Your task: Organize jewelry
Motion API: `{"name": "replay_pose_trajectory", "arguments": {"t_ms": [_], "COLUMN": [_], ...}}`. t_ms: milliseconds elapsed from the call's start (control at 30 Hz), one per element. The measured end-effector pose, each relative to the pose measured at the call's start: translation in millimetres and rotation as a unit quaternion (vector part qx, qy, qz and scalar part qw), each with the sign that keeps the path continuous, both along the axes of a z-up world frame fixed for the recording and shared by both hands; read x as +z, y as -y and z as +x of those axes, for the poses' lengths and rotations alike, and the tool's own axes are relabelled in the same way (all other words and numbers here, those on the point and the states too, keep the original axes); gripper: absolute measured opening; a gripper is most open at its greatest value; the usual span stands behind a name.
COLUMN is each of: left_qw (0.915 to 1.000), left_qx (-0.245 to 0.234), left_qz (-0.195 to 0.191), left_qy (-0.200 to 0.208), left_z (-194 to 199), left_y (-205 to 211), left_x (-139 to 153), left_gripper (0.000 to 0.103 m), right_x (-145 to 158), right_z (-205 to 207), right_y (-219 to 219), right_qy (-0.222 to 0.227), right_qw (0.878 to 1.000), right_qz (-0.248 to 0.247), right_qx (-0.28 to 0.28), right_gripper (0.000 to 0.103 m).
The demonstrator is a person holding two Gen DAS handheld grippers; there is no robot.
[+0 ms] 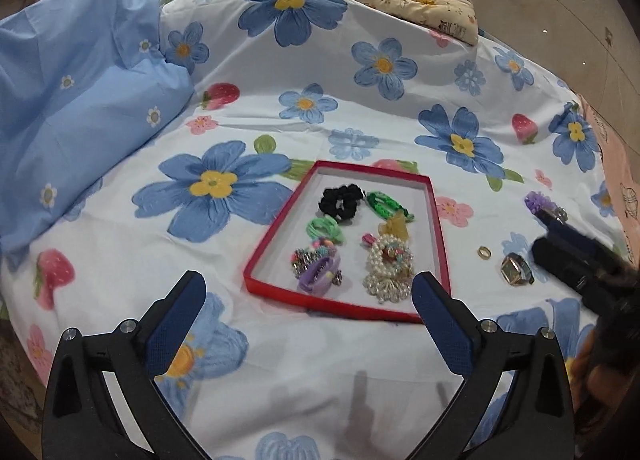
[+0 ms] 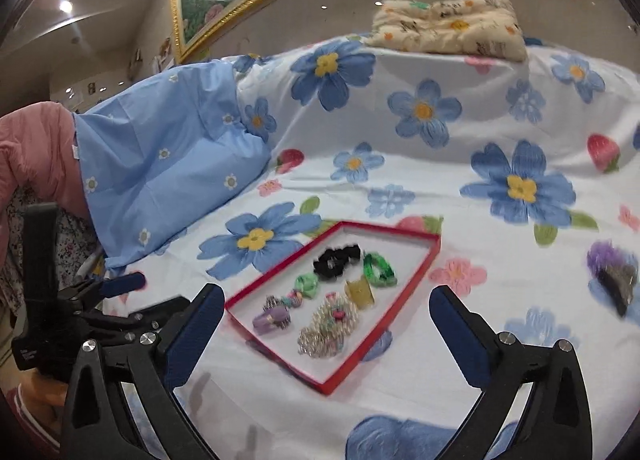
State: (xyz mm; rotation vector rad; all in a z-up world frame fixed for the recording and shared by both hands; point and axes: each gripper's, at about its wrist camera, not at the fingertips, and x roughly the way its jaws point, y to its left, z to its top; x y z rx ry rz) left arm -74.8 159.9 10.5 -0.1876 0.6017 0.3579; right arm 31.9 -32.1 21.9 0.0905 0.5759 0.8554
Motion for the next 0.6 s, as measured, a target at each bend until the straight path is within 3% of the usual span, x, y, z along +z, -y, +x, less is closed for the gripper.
{"name": "replay_pose_trajectory", "arguments": {"t_ms": [200,600], "left_qw": [0.9997,0.9993], "left_qx": [-0.010,-0.008], "left_qz": [0.004,0.011], "left_qy": [-0.023,-0.036], "left_z": [-5,-13], "left_y": [10,19], "left_x": [-17,-25], "left_gripper": [0.103,0.103], "right_x": [-33,-44], "right_z": [-10,-14], "right_y": [-2,14], "right_qy": [-0.006,-0.014], "right_qw": [1.000,0.999], "right_qz": [-0.025,-0.036], "right_qx": [0.007,-0.009], "right_gripper": [0.103,0.103]}}
